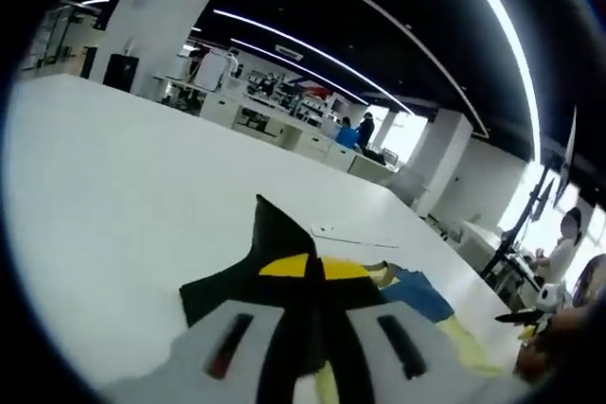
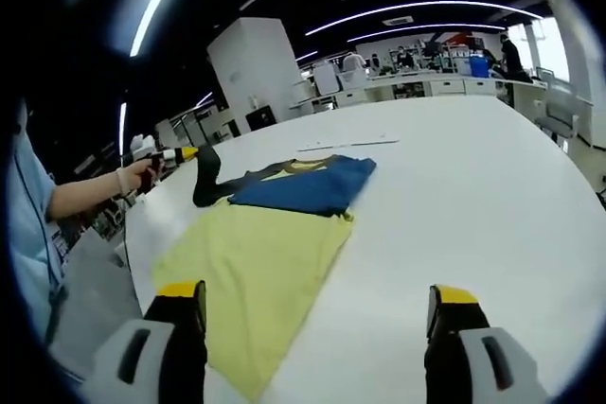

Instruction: Fold the garment on the visible template until the final outline fits inside the template.

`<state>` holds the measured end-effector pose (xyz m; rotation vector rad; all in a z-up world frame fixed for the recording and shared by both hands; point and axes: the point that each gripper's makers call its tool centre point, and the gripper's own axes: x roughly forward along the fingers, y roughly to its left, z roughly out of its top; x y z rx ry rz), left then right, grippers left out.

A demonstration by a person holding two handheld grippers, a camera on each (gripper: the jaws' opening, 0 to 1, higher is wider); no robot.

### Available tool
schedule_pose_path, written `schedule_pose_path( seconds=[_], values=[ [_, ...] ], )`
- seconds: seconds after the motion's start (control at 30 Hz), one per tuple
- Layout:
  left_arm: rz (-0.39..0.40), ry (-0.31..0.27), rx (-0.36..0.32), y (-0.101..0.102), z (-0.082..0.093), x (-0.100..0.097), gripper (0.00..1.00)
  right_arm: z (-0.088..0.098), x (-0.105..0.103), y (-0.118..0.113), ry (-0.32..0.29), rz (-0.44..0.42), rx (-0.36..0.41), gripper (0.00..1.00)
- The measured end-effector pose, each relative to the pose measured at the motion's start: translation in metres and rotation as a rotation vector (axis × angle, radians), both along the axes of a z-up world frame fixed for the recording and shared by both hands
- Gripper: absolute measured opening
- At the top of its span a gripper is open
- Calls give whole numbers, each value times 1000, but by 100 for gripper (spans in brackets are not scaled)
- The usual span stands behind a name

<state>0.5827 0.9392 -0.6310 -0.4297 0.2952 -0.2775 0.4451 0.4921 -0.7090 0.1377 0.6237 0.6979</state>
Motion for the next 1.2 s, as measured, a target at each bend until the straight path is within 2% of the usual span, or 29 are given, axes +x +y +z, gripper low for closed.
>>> schedule_pose_path(
  seconds=[0.1,0.3,0.53,0.7,0.93,1.2],
  values=[
    [-48,-19,32,-20,5,4,0,-1,-1,-3,2,-10,8,98],
    [-121,-38,23,-60,9,12,0,-4,-4,-6,9,-23,11,97],
    [-197,-36,-8,-110,1,19,0,-6,-6,-9,15,-32,17,97],
    [-243,-41,-12,-131,-2,22,0,-8,-8,-12,22,-37,23,97],
    [-300,-76,-86,-169,1,26,0,-15,-8,-14,42,-47,29,97],
    [-348,-85,-161,-212,-9,30,0,-21,-9,-12,55,-47,37,97]
  ],
)
